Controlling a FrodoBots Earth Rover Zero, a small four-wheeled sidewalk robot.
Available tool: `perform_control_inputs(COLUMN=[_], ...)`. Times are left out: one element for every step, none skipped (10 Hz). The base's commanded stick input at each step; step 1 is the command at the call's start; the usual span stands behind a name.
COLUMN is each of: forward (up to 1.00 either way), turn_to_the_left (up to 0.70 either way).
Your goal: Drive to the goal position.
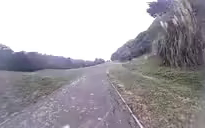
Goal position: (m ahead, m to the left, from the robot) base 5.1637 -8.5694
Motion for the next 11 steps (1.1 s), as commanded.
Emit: perform_control_inputs(forward=[0.45, 0.45, 0.45, 0.45, 0.45, 0.45, 0.45, 0.45, 0.45, 0.45, 0.45], turn_to_the_left=[0.27, 0.27, 0.27, 0.27, 0.27, -0.01, -0.02, -0.27, -0.27, -0.27, -0.27])
